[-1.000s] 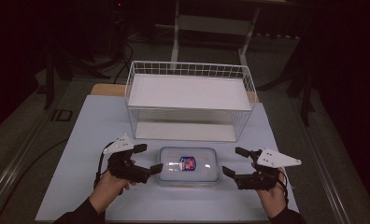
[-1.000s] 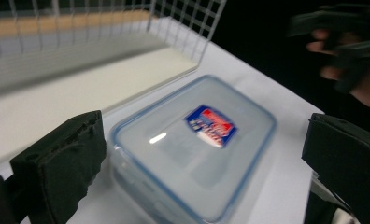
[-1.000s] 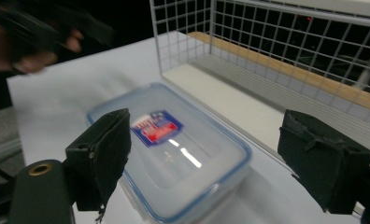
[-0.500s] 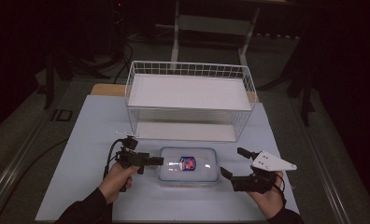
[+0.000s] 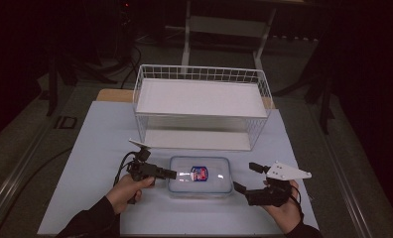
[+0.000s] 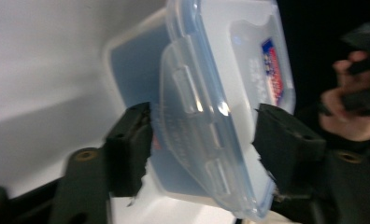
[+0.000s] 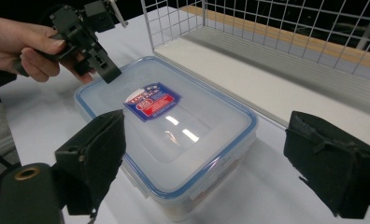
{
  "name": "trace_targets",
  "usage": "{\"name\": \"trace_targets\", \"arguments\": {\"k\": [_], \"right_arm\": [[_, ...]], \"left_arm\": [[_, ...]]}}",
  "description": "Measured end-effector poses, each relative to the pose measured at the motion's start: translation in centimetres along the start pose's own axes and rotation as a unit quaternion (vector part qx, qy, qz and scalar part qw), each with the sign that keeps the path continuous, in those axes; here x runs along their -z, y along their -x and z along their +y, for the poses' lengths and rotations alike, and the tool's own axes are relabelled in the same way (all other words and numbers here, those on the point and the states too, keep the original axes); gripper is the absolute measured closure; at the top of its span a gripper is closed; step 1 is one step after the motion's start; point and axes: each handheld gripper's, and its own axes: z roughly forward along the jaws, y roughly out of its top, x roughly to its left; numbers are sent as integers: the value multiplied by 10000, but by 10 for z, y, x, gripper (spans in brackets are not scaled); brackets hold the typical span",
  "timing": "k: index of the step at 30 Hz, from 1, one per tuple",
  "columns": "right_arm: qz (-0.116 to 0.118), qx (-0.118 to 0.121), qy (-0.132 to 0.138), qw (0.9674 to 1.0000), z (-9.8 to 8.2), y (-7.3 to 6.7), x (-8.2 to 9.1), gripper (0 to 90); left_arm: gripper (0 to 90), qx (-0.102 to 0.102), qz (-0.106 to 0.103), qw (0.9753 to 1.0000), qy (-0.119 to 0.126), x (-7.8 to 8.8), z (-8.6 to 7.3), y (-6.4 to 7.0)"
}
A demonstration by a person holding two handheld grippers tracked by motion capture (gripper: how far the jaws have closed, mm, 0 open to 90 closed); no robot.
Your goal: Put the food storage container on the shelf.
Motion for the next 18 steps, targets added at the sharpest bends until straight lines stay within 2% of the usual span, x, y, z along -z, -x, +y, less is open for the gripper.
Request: {"name": "trace_targets", "arguments": {"k": [1, 3, 5, 8, 12, 14, 15, 16, 18], "right_arm": [[24, -58, 1, 10000, -1, 1, -1, 128], [94, -181, -57, 9998, -2, 3, -3, 133], [164, -280, -122, 9994, -4, 5, -5, 138], [241, -454, -227, 9984, -8, 9, -11, 155], [426, -868, -448, 9943, -14, 18, -18, 186], [494, -1096, -530, 9913, -18, 24, -22, 197], [590, -1257, -556, 9888, -20, 28, -25, 212], [730, -1515, -567, 9841, -22, 34, -28, 221], [837, -1781, -625, 9785, -25, 40, -31, 227]], "left_arm": [[408, 5, -44, 10000, -9, 1, 0, -1], [489, 71, -113, 9999, 44, 6, 0, -3], [495, 11, -82, 10000, 44, 6, -1, -2], [500, -167, 10, 9999, 4, 7, -2, 5], [525, -381, 62, 9992, 44, 9, -7, 11], [528, -458, 69, 9989, 107, 10, -10, 13], [534, -486, 43, 9987, 135, 11, -11, 13], [536, -523, 52, 9985, 149, 11, -12, 14], [540, -583, 50, 9981, 215, 11, -15, 14]]}}
